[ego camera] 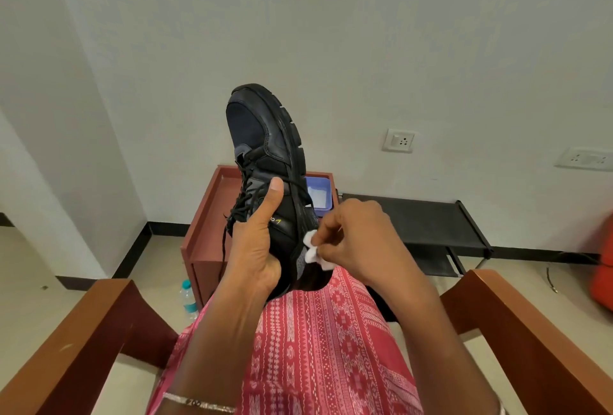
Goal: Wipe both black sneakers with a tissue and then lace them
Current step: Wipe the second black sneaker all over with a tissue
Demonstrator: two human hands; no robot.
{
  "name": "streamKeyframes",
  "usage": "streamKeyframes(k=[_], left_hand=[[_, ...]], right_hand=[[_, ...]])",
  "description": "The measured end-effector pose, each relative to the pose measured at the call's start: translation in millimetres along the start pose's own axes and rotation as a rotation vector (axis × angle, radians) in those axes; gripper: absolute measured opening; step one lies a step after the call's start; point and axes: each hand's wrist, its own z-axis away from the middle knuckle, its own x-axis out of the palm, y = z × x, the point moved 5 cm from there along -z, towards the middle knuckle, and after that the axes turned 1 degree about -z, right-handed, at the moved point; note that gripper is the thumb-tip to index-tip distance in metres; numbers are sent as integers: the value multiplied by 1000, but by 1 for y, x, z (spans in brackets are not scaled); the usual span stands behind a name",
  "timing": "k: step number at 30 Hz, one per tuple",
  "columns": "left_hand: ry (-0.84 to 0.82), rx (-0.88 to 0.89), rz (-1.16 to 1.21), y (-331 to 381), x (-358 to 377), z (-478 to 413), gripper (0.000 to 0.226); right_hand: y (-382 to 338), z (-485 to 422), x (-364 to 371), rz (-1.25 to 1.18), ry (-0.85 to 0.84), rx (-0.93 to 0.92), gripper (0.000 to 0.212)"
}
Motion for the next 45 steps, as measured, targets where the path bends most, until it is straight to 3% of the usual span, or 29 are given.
streamKeyframes(k=[4, 9, 12, 15, 18, 20, 22, 28, 30, 36, 39, 41, 45], left_hand=[[-10, -13, -30, -2, 3, 2, 31], [-29, -15, -19, -3, 5, 3, 35], [-42, 26, 5, 0, 5, 2, 35], [-14, 34, 24, 5, -3, -1, 40], [5, 26, 16, 8, -8, -4, 45], [11, 12, 16, 7, -6, -3, 43], [-14, -8, 15, 3, 0, 0, 41], [-73, -38, 23, -12, 11, 6, 40], [-85, -29, 38, -10, 12, 7, 38], [-31, -7, -10, -4, 4, 4, 38], [-20, -11, -56, -9, 9, 7, 39], [-33, -2, -75, -15, 12, 8, 45], [-45, 23, -76, -16, 13, 6, 45]], right_hand=[[-2, -14, -6, -89, 82, -38, 10], [-6, -33, -12, -421, 481, -116, 9], [-11, -29, -3, -449, 613, -227, 9], [-9, -22, 9, -313, 414, -306, 7], [-2, -11, 11, -156, 71, -247, 8], [1, -7, 7, -122, -35, -207, 10], [-1, -11, -3, -144, 30, -198, 9], [-7, -28, -25, -458, 574, -187, 10], [-8, -26, -19, -432, 568, -205, 7], [9, 4, 3, -179, 114, -137, 13], [16, 8, 0, -100, 11, -48, 12], [16, 1, -6, -80, 48, -18, 14], [9, -10, -14, -262, 368, -35, 17]])
